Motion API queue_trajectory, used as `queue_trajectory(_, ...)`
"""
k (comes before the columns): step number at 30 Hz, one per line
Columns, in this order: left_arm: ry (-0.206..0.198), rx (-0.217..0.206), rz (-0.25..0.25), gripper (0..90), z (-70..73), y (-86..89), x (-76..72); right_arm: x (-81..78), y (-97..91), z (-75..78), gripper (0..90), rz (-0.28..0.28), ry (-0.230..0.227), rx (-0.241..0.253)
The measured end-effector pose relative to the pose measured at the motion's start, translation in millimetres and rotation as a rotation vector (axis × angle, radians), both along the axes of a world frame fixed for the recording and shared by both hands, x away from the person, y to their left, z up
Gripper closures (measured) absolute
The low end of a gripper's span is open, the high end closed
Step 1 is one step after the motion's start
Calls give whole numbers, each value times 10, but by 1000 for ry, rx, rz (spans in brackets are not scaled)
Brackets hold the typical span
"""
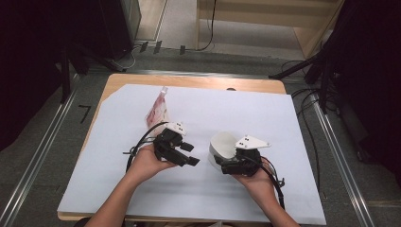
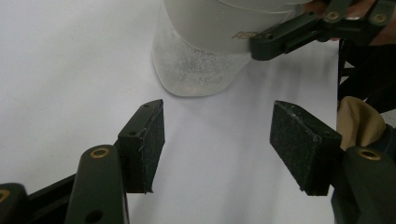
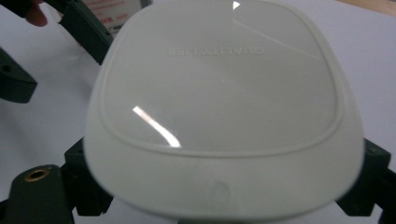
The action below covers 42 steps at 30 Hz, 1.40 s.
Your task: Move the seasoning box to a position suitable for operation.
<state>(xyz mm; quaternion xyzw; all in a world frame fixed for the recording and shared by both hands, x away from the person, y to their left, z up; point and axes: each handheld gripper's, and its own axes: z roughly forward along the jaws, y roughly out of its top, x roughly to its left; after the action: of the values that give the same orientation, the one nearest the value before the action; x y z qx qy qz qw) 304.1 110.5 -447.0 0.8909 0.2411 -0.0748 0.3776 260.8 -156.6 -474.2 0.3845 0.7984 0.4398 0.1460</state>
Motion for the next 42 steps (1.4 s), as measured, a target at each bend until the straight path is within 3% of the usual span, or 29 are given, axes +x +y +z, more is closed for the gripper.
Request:
queue_trajectory(4, -1, -1, -3, 365, -9, -2, 5, -66, -70, 97, 133, 10, 21, -14)
queue_trajectory(7, 2, -2, -4, 364, -20, -2, 9, -114, -142, 152, 135, 11, 58, -6)
queue_trajectory(12, 3, 0, 0, 364, -16, 8, 11, -206, -280, 202, 150, 36, 77, 6)
queue_trajectory(18, -2, -11, 13, 364, -4, 22, 19, -352, -427, 228, 276, 46, 73, 30)
queue_trajectory(24, -6, 10, 9, 364, -3, 20, 23, -425, -494, 244, 600, 61, 57, 37)
queue_trajectory(26, -3, -4, 13, 365, -4, 14, 19, -435, -483, 241, 676, 67, 56, 19)
queue_trajectory(31, -7, 0, 9, 365, -9, -13, 20, -497, -437, 211, 850, 116, 72, 34)
queue_trajectory(34, -12, 6, 5, 365, 1, -31, 17, -481, -392, 131, 900, 125, 79, 10)
queue_trajectory(38, -14, 1, 1, 365, -13, -55, 13, -424, -366, 45, 900, 125, 139, 37)
queue_trajectory(42, -4, -1, -6, 369, -16, -68, 7, -409, -344, 22, 900, 130, 127, 30)
